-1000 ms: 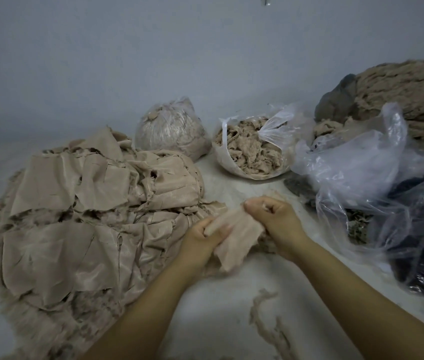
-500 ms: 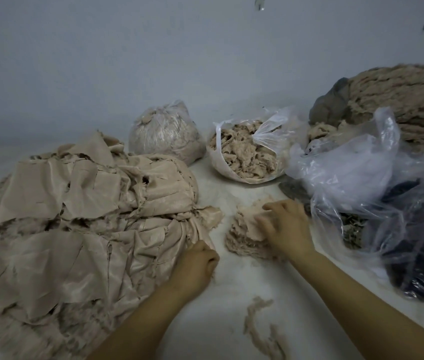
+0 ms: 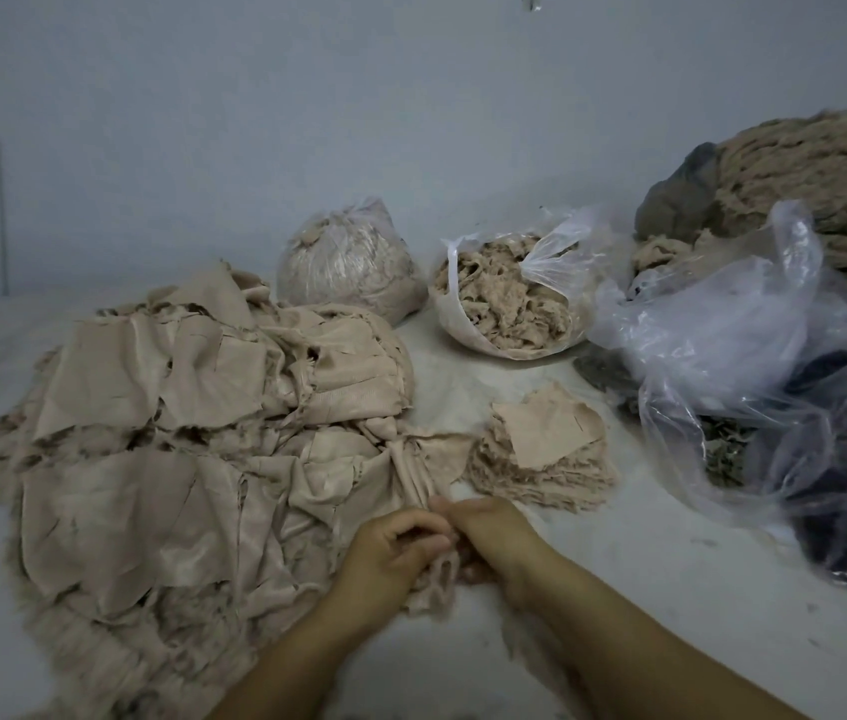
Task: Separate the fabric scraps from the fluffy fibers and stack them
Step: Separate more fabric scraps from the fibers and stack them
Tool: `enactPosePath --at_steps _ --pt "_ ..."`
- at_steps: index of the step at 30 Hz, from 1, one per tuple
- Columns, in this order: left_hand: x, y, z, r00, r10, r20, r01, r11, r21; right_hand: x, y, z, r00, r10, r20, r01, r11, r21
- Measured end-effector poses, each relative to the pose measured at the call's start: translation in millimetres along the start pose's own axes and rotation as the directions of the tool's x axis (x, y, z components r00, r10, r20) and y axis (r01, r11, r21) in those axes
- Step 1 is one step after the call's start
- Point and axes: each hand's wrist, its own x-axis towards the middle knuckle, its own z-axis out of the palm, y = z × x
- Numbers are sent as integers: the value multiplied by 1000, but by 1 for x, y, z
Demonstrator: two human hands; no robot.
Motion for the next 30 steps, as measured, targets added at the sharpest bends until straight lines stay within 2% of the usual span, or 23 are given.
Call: enactPosePath --at_steps 2,5,7,9,12,16,18,20,22,24,25,26,27,28,30 --pt "-3 0 -4 998 -18 61 18 1000 1 5 4 2 993 -58 -99 73 986 150" --pt "-7 -5 -15 994 -57 96 46 993 106 8 8 -8 968 -9 -250 103 925 365" --pt "-7 -7 -26 981 -139 131 124 985 116 10 11 -14 958 23 -284 111 888 446" --pt "-4 -6 -34 949 -202 242 171 975 145 14 14 -12 949 20 -314 142 864 483" --pt "3 2 -37 887 -261 380 162 948 275 19 15 -2 943 38 -329 163 813 559" --pt "12 8 -28 825 -306 476 146 928 343 27 5 2 901 171 -400 224 606 763" --pt "12 7 -28 809 -321 492 141 920 367 27 1 -4 883 220 -415 229 571 788" --pt "13 8 -35 814 -350 463 163 903 397 24 0 -8 898 214 -385 172 635 753" --pt "15 10 -45 844 -345 410 145 884 445 16 7 -11 933 94 -348 170 735 656" --pt "19 14 -48 955 -173 241 60 909 413 4 16 -10 958 -57 -281 193 853 485" --pt "23 16 -45 993 -33 117 -15 922 387 -1 21 -9 964 -118 -237 205 899 387" --pt "28 19 -40 995 92 31 -97 911 401 -5 26 -5 966 -168 -197 223 927 300" --pt "34 22 -33 985 169 27 -163 884 437 -9 31 -1 963 -215 -164 249 941 228" --pt "39 24 -27 978 185 95 -208 857 471 -12 35 4 954 -264 -141 285 945 161" --pt "44 13 -15 950 59 307 -233 790 567 -16 40 12 923 -353 -152 366 928 71"
